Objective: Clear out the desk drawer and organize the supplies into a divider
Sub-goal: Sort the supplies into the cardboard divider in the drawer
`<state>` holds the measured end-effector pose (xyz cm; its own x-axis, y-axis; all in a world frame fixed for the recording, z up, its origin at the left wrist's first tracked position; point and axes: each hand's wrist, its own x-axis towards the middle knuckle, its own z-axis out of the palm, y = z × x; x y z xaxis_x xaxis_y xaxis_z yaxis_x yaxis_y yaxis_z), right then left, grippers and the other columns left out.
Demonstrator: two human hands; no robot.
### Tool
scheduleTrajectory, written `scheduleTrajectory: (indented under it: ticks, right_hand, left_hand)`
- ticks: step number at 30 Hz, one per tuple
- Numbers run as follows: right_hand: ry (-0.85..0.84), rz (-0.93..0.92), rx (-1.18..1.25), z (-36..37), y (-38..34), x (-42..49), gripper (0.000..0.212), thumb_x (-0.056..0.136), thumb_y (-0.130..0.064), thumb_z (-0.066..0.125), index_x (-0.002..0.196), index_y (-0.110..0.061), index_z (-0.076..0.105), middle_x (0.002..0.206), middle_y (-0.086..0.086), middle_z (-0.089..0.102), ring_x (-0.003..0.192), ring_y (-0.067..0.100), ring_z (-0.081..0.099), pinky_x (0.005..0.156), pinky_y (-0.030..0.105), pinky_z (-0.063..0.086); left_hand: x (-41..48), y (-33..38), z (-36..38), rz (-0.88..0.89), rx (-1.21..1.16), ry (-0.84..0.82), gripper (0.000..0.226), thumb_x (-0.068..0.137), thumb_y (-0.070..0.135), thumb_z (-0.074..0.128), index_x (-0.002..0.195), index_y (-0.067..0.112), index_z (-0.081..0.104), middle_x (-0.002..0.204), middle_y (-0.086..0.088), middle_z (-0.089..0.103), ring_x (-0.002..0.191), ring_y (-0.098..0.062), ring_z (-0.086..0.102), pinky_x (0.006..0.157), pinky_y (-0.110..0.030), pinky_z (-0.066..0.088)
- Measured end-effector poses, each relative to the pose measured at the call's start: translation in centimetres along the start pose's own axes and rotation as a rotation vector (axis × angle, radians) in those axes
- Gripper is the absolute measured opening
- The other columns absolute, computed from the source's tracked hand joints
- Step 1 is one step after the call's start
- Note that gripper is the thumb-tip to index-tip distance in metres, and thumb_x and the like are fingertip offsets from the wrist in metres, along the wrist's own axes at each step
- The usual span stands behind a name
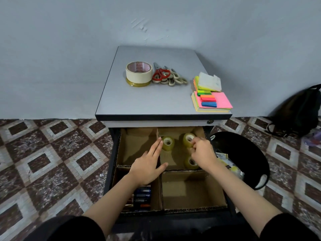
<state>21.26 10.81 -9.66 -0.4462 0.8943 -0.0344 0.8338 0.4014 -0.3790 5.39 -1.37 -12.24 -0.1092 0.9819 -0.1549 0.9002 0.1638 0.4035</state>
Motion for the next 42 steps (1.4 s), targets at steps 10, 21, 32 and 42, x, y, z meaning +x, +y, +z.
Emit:
scheduleTrajectory:
  ticks: [10,21,32,42]
  right_hand:
    - [0.068,-0.237,0.194,-6.6,-4.9,-1.9,0.010,0.086,-0.010,0.062,0.083,-0.019,0.059,0.083,-0.007,0.058,0.076,0.002,0.053,0.065,0.010,0.041]
    - [0.108,-0.330,0.263,-8.6,-11.7,5.4,0.012,0.087,-0.012,0.062,0.097,-0.017,0.061,0.068,-0.011,0.052,0.061,-0.001,0.048,0.052,0.006,0.034]
    - [0.062,-0.313,0.175,-7.9,-10.2,8.1,0.011,0.087,-0.018,0.062,0.098,-0.019,0.064,0.078,-0.008,0.059,0.063,-0.001,0.049,0.053,0.006,0.036]
    - [0.096,-0.443,0.052,-7.3,-16.0,11.2,0.023,0.089,-0.016,0.056,0.108,-0.009,0.066,0.113,0.004,0.063,0.105,0.020,0.057,0.088,0.028,0.044]
  left_hand:
    - [-0.6,1.5,-8.0,0.105,-0.193,0.360,0.022,0.093,0.028,0.052,0.112,0.022,0.063,0.109,0.008,0.061,0.103,-0.003,0.054,0.093,-0.023,0.044]
    - [8.1,-3.8,-19.2,-0.190,-0.035,0.675,0.036,0.091,0.027,0.055,0.126,0.019,0.054,0.092,-0.007,0.067,0.091,-0.026,0.060,0.074,-0.036,0.047]
    - [13.5,-5.9,-19.6,-0.196,0.075,0.643,0.030,0.091,0.032,0.054,0.117,0.019,0.062,0.105,-0.012,0.067,0.101,-0.031,0.057,0.077,-0.035,0.043]
    - [8.4,-7.7,-22.1,-0.082,0.016,0.868,0.023,0.087,0.023,0.062,0.107,0.014,0.068,0.087,-0.012,0.071,0.087,-0.034,0.062,0.065,-0.032,0.039]
